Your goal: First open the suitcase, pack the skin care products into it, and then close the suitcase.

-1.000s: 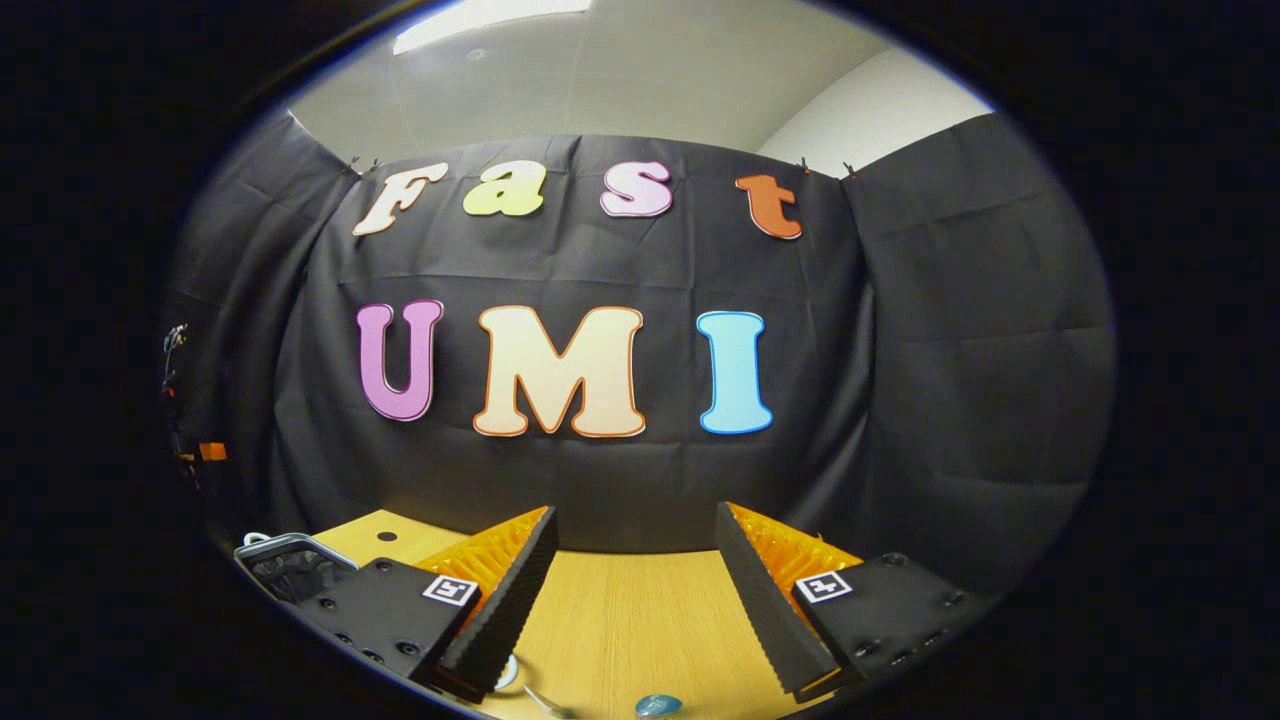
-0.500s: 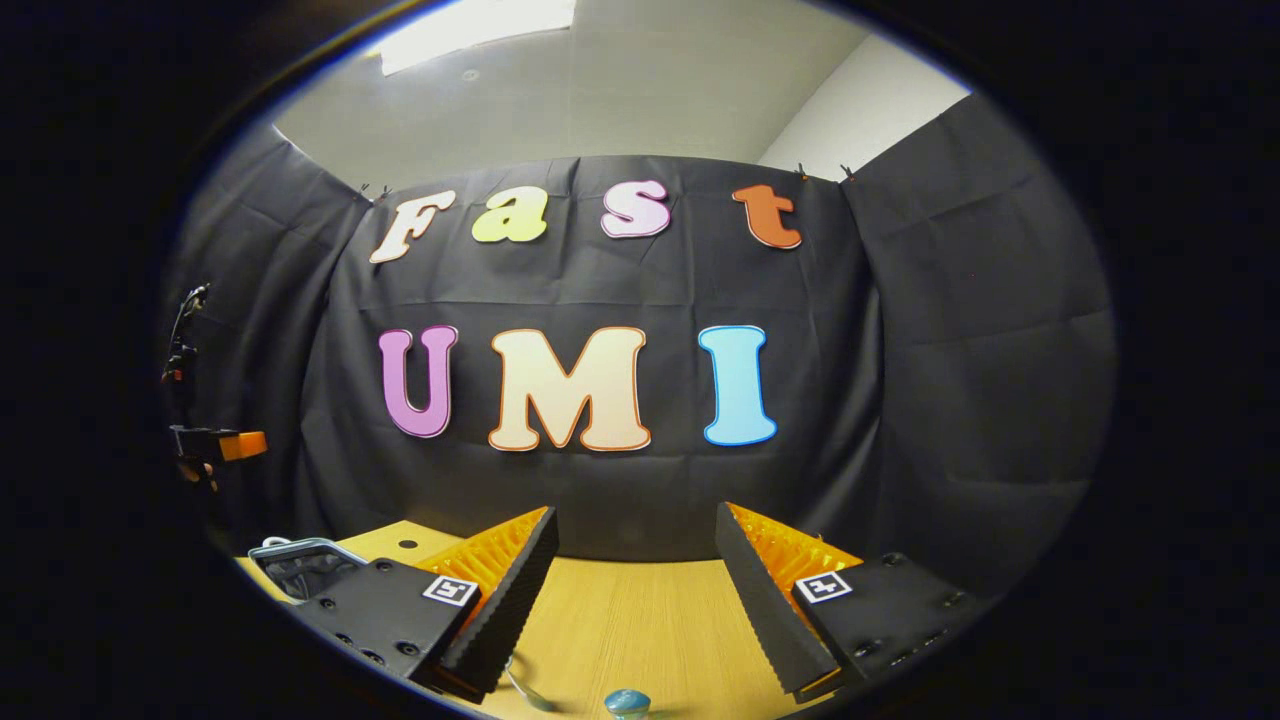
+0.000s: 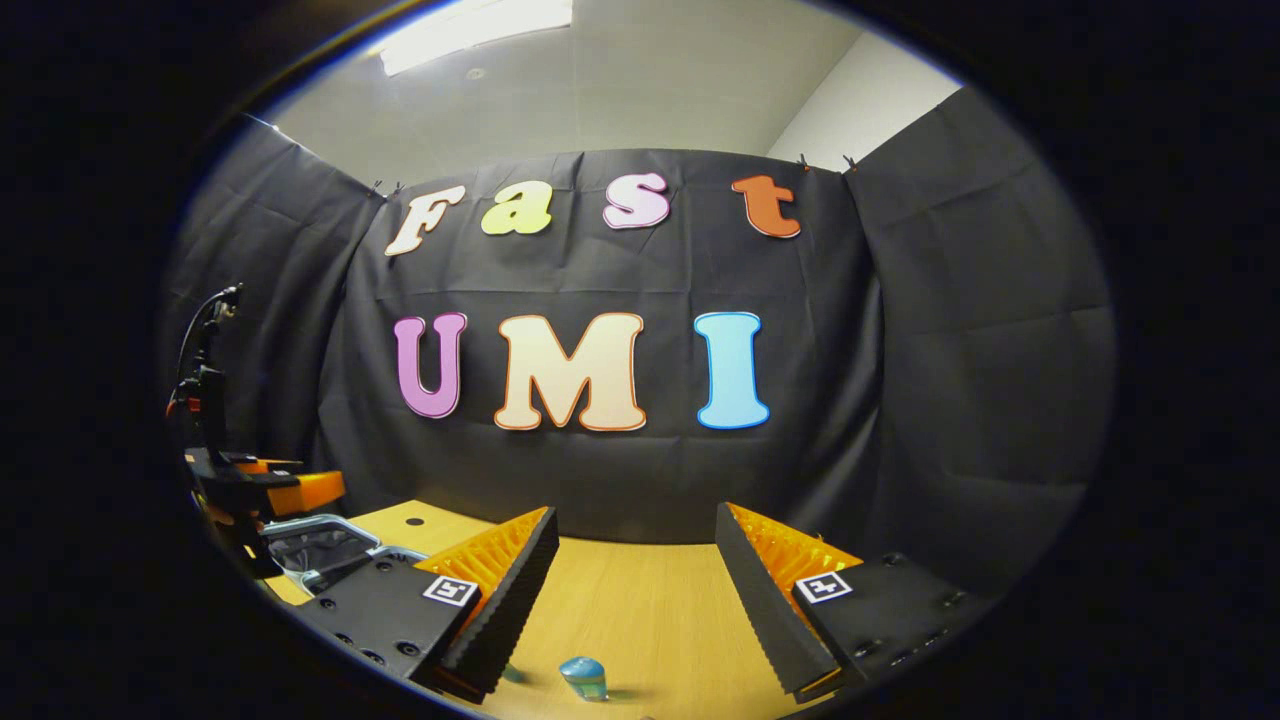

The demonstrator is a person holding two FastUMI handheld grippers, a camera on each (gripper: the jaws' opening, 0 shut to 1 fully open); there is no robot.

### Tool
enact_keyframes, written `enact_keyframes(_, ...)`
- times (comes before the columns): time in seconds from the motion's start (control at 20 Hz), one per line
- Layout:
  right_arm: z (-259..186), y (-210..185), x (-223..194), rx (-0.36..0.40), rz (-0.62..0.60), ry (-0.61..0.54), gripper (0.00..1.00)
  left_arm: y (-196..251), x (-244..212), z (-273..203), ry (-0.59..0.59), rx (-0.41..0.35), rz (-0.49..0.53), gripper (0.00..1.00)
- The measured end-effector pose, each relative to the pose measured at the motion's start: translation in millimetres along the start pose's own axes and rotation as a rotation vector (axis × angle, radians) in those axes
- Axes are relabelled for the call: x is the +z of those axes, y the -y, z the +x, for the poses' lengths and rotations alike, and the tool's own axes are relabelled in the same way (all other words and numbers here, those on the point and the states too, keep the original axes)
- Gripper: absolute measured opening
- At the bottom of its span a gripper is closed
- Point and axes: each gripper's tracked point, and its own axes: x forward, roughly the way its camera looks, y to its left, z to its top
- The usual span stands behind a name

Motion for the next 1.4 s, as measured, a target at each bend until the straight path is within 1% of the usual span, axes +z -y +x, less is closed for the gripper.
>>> enact_keyframes(0.15,-11,16,-8,0.002,-0.016,-0.023,0.99,44,-33,1,-0.05,-0.048,-0.002,0.95)
enact_keyframes(0.2,-14,22,-10,-0.001,-0.015,-0.032,0.99,57,-45,2,-0.07,-0.061,-0.006,0.93)
enact_keyframes(0.25,-17,28,-10,-0.007,-0.014,-0.037,0.99,68,-56,2,-0.088,-0.075,-0.008,0.95)
enact_keyframes(0.3,-18,35,-11,-0.016,-0.015,-0.038,0.99,77,-67,3,-0.104,-0.084,-0.008,0.96)
enact_keyframes(0.4,-20,47,-12,-0.034,-0.022,-0.041,0.99,91,-91,5,-0.14,-0.098,-0.004,0.96)
enact_keyframes(0.5,-26,52,-14,-0.031,-0.025,-0.047,0.99,102,-116,5,-0.184,-0.108,-0.006,0.95)
enact_keyframes(0.55,-27,55,-14,-0.035,-0.03,-0.051,0.99,105,-130,6,-0.211,-0.11,-0.012,0.98)
enact_keyframes(0.6,-29,59,-17,-0.04,-0.036,-0.055,0.99,108,-144,6,-0.24,-0.11,-0.017,0.96)
enact_keyframes(0.7,-32,63,-20,-0.043,-0.038,-0.061,0.99,116,-170,3,-0.296,-0.116,-0.016,0.96)
enact_keyframes(0.8,-33,62,-24,-0.038,-0.021,-0.073,0.99,120,-192,1,-0.343,-0.12,0.002,0.96)
enact_keyframes(0.85,-32,63,-28,-0.039,-0.016,-0.081,0.99,122,-197,-1,-0.355,-0.134,-0.009,0.96)
enact_keyframes(0.9,-31,60,-36,-0.04,-0.013,-0.095,0.99,130,-190,5,-0.309,-0.154,-0.035,0.96)
enact_keyframes(1.0,-30,51,-51,-0.029,-0.009,-0.133,0.99,131,-199,10,-0.35,-0.161,-0.024,0.95)
enact_keyframes(1.05,-28,44,-54,-0.022,-0.008,-0.146,0.99,132,-195,10,-0.336,-0.17,-0.02,0.97)
enact_keyframes(1.1,-28,38,-56,-0.012,-0.009,-0.152,0.99,131,-194,7,-0.354,-0.165,-0.009,0.95)
enact_keyframes(1.15,-26,32,-57,-0.003,-0.016,-0.153,0.99,130,-191,10,-0.343,-0.175,-0.007,0.95)
enact_keyframes(1.2,-25,27,-57,0.006,-0.025,-0.15,0.99,133,-194,9,-0.343,-0.187,-0.023,0.92)
enact_keyframes(1.25,-23,22,-56,0.014,-0.032,-0.149,1.0,136,-198,6,-0.357,-0.202,-0.046,0.91)
enact_keyframes(1.3,-22,16,-58,0.021,-0.038,-0.15,1.0,139,-206,2,-0.377,-0.211,-0.057,0.96)
enact_keyframes(1.35,-21,13,-58,0.025,-0.041,-0.151,0.99,142,-215,-2,-0.398,-0.217,-0.056,0.92)
enact_keyframes(1.4,-21,10,-61,0.032,-0.041,-0.155,1.0,143,-224,-4,-0.422,-0.222,-0.046,0.92)
